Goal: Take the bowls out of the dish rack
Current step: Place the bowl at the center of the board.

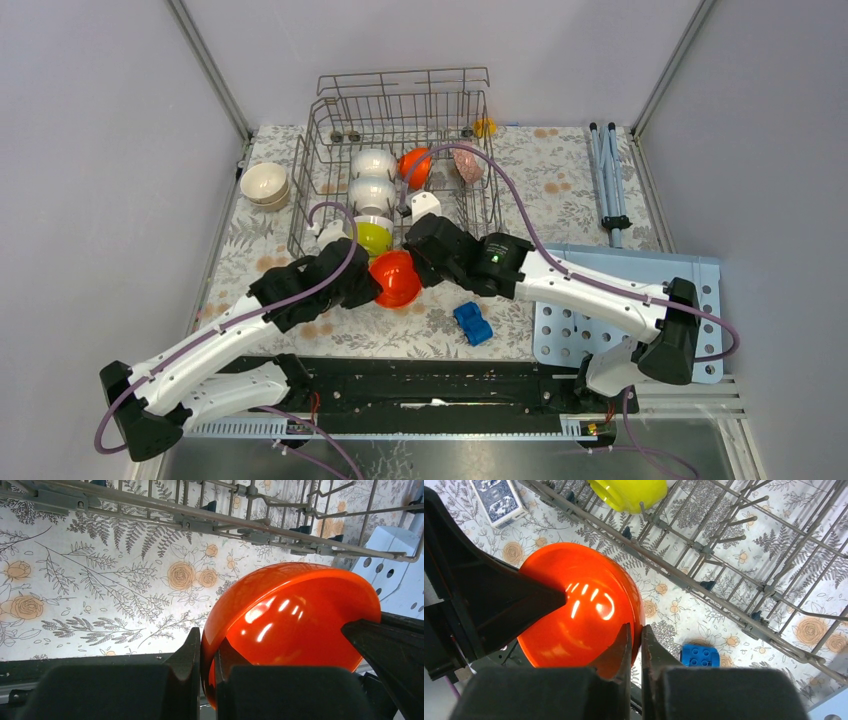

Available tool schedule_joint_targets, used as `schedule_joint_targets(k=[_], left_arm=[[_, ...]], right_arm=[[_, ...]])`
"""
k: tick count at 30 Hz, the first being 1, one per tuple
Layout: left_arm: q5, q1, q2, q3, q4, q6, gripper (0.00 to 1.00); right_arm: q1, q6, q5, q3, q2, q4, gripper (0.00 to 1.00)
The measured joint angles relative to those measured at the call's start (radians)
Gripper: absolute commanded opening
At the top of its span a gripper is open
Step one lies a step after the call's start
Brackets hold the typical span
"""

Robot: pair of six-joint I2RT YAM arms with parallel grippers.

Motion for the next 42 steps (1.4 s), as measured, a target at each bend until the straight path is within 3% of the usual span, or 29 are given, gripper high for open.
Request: schedule_joint_targets(k=[4,5,12,16,17,28,36,42], left_arm=[[-0.009,0.000,-0.002,0.001,0.003,-0.010,0.00],[-0.012,0.000,-0.003,0.001,0.002,-0.010,0.05],[-0.018,-0.006,-0.045,0.008,0.006,0.027,0.66],[-0.038,-0.005,-0.074,0.015,0.009,0.054,0.96],[-0.042,-0.005,-0.079,0.016,0.010,0.063,0.98],[-0.086,-0.035,-0.119,0.107,0.023,0.234,0.99],[-0.219,-0.044,-0.319,-0.011,0.100,0.349,0.99],[-0.236,-0.045,-0.324,-0.043,0.145,0.416,0.97]], right_arm=[[0.000,0.007,0.023,0.014,0.010,-0.003,0.00],[0.001,0.008,0.023,0.014,0.010,-0.003,0.00],[0.002,-0.006,-0.006,0.014,0.008,-0.014,0.00],[0.010,-0.023,-0.059,0.014,-0.011,-0.041,0.00],[0.010,-0.025,-0.068,0.013,-0.021,-0.045,0.00],[0.003,-0.040,-0.127,-0.063,-0.176,0.030,0.00],[0.003,-0.011,-0.192,-0.202,-0.183,0.287,0.00],[0.000,0.014,-0.183,-0.238,-0.183,0.341,0.00]])
